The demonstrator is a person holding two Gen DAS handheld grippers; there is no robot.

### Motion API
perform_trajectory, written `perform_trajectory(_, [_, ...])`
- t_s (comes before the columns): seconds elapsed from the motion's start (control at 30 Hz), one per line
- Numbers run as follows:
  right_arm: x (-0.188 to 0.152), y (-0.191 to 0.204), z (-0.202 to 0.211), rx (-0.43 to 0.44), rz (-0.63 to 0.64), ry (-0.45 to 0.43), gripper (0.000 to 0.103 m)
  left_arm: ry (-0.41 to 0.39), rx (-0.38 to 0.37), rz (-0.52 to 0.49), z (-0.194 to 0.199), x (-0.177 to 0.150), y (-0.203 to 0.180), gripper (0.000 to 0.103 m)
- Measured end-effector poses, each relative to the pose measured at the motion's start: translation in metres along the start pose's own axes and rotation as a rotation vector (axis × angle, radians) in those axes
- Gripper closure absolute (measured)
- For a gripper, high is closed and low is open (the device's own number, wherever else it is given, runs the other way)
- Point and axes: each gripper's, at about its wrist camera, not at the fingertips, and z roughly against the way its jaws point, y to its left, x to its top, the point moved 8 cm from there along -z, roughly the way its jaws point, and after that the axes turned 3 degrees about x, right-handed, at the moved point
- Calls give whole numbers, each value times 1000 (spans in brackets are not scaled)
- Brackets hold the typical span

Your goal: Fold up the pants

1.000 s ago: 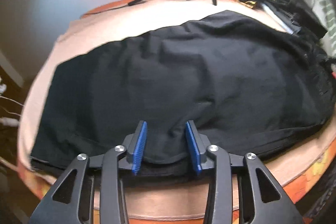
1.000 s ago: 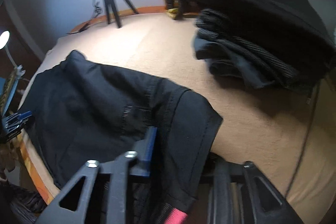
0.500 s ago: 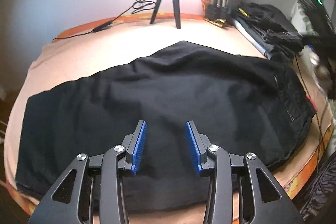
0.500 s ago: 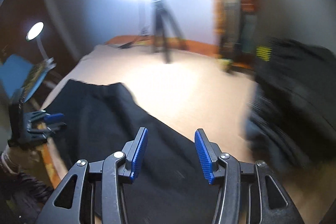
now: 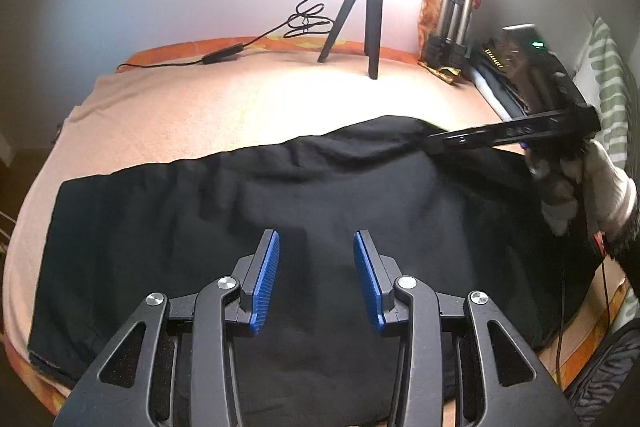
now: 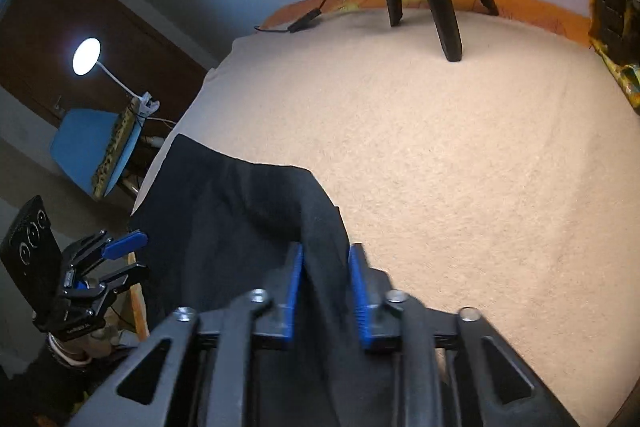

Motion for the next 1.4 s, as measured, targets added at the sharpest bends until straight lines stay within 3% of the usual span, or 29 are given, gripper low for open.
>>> perform_trajectory(0.07, [-2, 18, 15, -45, 83, -77, 95, 8, -3, 0, -3, -1, -2, 65])
perform_trajectory(0.17, [-19, 65, 31, -117, 307, -165, 95, 17, 10, 1, -8, -3, -2, 65])
perform_trajectory(0.27, [-53, 95, 23, -111, 422, -120, 92, -2, 0, 34, -3, 1, 1, 65])
perform_trajectory(0.4, [-89, 105, 7, -133, 519, -68, 85, -77, -35, 81, 9, 14, 2, 65])
perform_trajectory(0.57, [-104, 110, 4, -86, 531, -27, 62, -17, -57, 11, -9, 8, -21, 65])
perform_trajectory(0.73, [-104, 110, 27, -51, 537, -38, 62, 81, -35, -39, -26, -11, -28, 65])
perform_trajectory(0.87, [-86, 96, 33, -91, 497, -67, 62, 99, -29, -34, -29, -19, -24, 65])
perform_trajectory(1.07, [-67, 89, 12, -117, 500, -9, 62, 79, 2, -58, -26, -16, -24, 65])
perform_trajectory(1.2, [-62, 94, 11, -42, 487, 6, 62, 48, 20, -28, -18, -8, -8, 65])
perform_trajectory(1.27, [-58, 90, 9, -65, 479, 4, 57, 53, 26, -11, -19, -9, -2, 65])
perform_trajectory(1.3, [-57, 87, 5, -85, 482, 21, 57, 52, 38, -6, -19, -8, 1, 65])
perform_trajectory(1.37, [-59, 86, -3, -81, 485, 61, 92, 31, 60, -2, -13, -5, 6, 65])
perform_trajectory(1.4, [-58, 86, -4, -86, 490, 57, 93, 14, 70, -1, -7, -1, 9, 65])
